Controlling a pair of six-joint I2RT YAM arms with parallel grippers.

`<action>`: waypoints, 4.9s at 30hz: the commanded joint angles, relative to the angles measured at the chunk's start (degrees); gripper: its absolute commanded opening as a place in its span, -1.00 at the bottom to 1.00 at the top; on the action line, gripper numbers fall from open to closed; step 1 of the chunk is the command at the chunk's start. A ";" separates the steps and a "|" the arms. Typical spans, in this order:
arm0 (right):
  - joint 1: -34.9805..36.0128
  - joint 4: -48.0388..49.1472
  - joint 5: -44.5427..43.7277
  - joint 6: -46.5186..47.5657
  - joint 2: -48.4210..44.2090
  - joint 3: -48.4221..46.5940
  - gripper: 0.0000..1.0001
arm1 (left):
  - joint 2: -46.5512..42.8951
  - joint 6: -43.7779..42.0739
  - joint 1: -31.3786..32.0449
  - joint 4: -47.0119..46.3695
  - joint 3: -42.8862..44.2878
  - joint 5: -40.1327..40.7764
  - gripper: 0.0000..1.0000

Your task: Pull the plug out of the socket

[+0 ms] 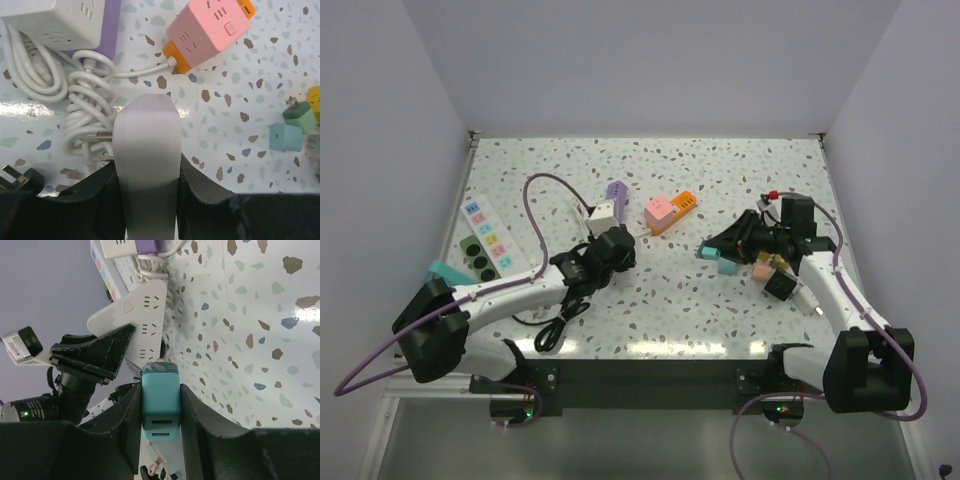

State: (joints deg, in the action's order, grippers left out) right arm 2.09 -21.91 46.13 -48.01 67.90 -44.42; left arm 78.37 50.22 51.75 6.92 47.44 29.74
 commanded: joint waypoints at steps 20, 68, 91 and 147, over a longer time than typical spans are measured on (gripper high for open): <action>-0.33 -20.72 -45.69 17.16 22.71 -17.45 -1.00 | -0.27 -20.42 -46.97 11.45 10.99 -5.64 -1.00; 28.32 -40.58 -56.07 -9.21 61.28 -79.14 0.97 | -16.40 -21.48 -48.23 22.79 4.16 -39.40 1.00; 29.90 -38.03 -36.39 32.08 50.95 -60.01 -1.00 | -11.31 -17.26 -32.59 17.35 6.61 -45.65 0.96; 27.27 -0.06 -11.50 29.21 30.10 -28.35 -0.69 | 25.78 -24.46 -20.19 -22.57 13.91 -55.58 -0.71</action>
State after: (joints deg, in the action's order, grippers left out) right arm 28.69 -30.37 32.47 -15.53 101.71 -72.34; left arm 104.05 23.62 30.52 -11.64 60.12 -21.41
